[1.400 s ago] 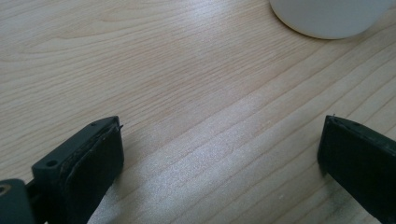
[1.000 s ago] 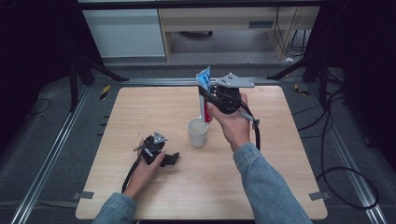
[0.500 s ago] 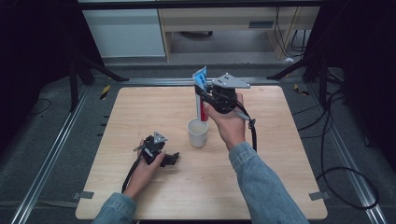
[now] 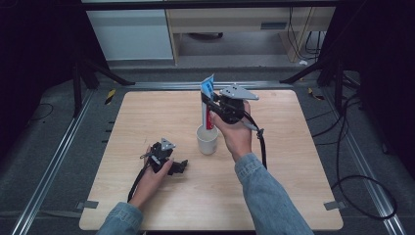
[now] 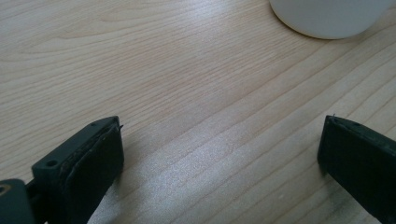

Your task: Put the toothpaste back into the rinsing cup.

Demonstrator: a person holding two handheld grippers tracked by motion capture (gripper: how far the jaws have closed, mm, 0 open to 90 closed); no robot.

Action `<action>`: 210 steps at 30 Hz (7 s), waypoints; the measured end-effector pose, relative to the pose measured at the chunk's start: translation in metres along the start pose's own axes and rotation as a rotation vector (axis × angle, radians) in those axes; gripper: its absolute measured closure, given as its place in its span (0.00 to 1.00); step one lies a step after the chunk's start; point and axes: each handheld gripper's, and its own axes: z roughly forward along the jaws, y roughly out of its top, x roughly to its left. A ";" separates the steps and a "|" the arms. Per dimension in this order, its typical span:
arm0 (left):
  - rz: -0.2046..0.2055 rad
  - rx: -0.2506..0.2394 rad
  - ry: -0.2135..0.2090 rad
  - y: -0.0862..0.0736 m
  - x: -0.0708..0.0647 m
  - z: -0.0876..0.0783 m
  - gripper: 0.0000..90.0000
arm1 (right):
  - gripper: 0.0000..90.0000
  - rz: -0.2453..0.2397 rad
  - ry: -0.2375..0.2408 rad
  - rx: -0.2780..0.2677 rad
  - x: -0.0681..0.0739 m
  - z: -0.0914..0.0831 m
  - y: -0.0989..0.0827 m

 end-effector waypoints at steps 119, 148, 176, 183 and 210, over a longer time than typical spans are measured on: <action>0.004 0.003 -0.006 0.000 0.000 0.000 0.00 | 0.78 0.116 -0.044 0.122 -0.020 0.023 -0.095; 0.004 0.004 -0.006 0.000 0.000 0.000 0.00 | 0.77 0.146 -0.049 0.136 -0.025 0.023 -0.094; 0.005 0.004 -0.007 0.000 0.000 0.000 0.00 | 0.74 0.134 -0.038 0.157 -0.027 0.021 -0.094; 0.005 0.004 -0.007 0.000 0.000 0.000 0.00 | 0.73 0.141 -0.038 0.155 -0.027 0.021 -0.094; 0.005 0.004 -0.007 0.000 0.000 0.000 0.00 | 0.68 0.132 -0.038 0.164 -0.028 0.014 -0.094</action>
